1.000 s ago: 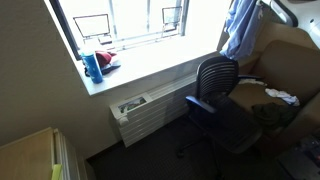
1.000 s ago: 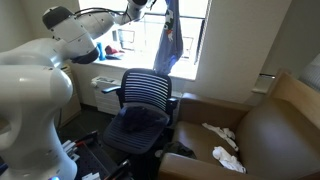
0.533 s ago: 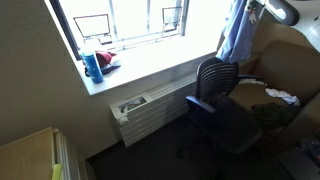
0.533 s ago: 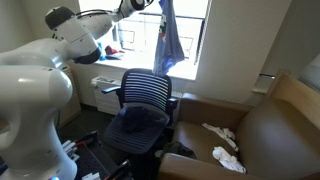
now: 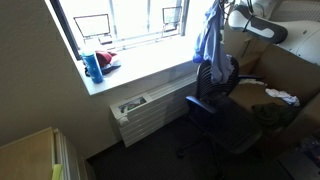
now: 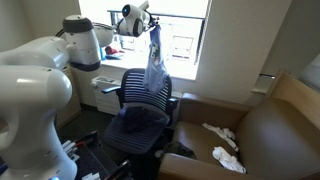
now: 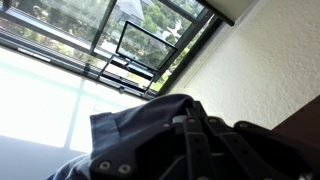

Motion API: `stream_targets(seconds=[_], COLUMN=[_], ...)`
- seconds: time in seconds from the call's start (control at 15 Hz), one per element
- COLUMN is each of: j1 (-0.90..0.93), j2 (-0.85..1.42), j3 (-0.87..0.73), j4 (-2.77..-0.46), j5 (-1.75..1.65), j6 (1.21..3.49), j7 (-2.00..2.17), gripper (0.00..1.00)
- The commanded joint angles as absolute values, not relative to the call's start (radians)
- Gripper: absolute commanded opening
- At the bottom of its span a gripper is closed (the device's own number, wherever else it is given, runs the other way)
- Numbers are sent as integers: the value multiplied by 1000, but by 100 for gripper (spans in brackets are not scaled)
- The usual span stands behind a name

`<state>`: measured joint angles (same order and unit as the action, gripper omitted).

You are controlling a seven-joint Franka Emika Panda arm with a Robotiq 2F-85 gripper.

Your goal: Hang the blue shirt on the back of the chair

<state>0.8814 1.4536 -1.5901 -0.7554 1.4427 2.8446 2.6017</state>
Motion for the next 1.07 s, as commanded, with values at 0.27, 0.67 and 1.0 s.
stream_targets(seconds=[0.27,0.67,1.0], j1=[630,643,644], j2=[1349,1303,1272], j3=[-1026,-1185,-1203], j4=[-486,-541,-535], j5=[1105,1089,1065], j6=[2659,2209,2071], j7=[2592,2593,2579], gripper=[0,0,3])
